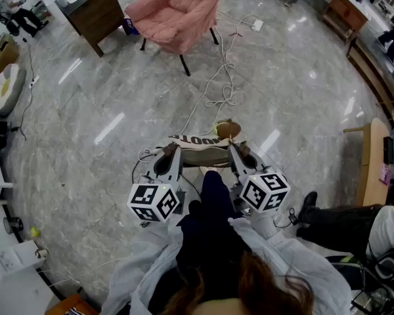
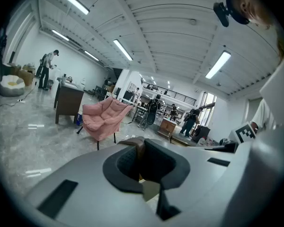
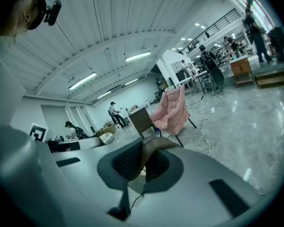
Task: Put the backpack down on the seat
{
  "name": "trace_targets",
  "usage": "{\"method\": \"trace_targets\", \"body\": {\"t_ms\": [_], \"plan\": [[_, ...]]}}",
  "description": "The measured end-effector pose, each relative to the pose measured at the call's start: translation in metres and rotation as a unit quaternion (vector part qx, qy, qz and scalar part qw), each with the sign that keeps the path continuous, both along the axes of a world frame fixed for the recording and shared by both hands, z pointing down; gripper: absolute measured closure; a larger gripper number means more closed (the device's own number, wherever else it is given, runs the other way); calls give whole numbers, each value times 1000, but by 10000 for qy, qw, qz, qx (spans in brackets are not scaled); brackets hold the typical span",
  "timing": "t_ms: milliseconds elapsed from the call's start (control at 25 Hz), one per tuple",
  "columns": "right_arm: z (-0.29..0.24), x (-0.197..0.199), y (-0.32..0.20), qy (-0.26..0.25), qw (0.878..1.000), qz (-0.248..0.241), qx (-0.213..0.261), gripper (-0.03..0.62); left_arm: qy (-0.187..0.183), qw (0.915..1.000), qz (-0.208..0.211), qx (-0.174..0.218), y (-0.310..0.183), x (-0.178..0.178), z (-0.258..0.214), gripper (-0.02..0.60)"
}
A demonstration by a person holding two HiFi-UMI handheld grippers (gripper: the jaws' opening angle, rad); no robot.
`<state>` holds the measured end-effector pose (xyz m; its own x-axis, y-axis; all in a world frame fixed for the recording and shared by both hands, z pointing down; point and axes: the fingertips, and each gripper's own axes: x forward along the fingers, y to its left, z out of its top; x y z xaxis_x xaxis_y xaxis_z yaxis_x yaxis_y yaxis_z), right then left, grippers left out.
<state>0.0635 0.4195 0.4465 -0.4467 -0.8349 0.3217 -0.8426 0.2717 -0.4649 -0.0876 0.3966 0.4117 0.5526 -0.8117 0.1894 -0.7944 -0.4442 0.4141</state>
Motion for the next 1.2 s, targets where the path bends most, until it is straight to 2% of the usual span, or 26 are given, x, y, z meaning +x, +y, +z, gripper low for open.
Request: {"method": "trace_targets", "body": {"t_ms": [200,360,840,960,1200], "plan": [[-11,3,39,80,9999,129,54,585,-53,10000,25,22,38,4,-7,555],[-9,14,48,47,9996,262,-109,585,-30,9999,-5,-161,56,13,0,557],[-13,44,25,-14,9998,185,37,585,162,9988,-292,-354,54,43,10,557],[-14,52,10,0,9998,92,156,585,232,9984,-441,-269,41,48,9,557],[-23,60,-20,53,9985,-273,461,585,188,9961,-843,185,11,54,-3,557]]}}
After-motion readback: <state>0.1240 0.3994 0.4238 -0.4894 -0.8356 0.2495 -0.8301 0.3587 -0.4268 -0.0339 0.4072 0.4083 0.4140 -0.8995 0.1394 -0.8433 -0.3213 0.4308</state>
